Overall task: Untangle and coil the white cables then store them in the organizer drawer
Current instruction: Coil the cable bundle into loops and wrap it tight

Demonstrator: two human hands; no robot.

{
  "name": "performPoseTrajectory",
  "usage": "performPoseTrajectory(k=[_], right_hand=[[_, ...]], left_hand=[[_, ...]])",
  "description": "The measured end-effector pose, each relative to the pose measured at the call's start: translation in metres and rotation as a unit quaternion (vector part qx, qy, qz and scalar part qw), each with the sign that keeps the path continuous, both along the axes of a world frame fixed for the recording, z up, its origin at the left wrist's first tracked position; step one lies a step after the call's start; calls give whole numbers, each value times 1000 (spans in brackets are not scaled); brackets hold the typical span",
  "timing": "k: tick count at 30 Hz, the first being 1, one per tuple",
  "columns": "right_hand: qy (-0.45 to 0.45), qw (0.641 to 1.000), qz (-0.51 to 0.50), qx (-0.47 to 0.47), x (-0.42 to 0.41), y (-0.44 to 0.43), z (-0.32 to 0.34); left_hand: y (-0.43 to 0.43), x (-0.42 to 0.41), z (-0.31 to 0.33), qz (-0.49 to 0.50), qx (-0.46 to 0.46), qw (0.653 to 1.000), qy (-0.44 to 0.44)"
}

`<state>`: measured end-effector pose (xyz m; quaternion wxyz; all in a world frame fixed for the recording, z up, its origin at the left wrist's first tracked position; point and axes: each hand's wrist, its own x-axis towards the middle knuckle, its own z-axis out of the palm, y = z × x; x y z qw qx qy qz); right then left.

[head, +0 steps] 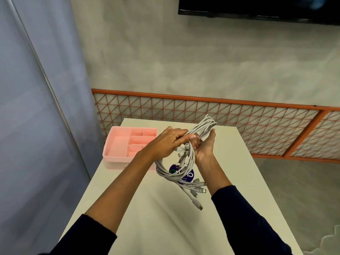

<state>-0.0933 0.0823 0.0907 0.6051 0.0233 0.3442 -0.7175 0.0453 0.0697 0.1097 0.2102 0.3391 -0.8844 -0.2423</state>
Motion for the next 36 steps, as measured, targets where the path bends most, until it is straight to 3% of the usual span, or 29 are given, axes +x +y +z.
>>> performPoseTrajectory(k=[6,14,22,28,31,36], right_hand=[[-53,998,-26,-15,4,3,0],[-58,995,-86,-12,-3,1,6],[-108,987,-94,-65,-3,3,10],[-158,983,62,-69,-3,-4,-6],[-180,980,73,-34,-5,4,-1],[-135,981,138,-36,-3,12,1]], left_hand=[[0,1,-6,19,2,1000,2],[3,3,13,-6,77,995,68],[-4,7,14,-28,168,976,138],[-8,9,13,-25,176,975,137],[-9,12,10,-1,132,982,135],[-7,13,6,19,97,984,150]])
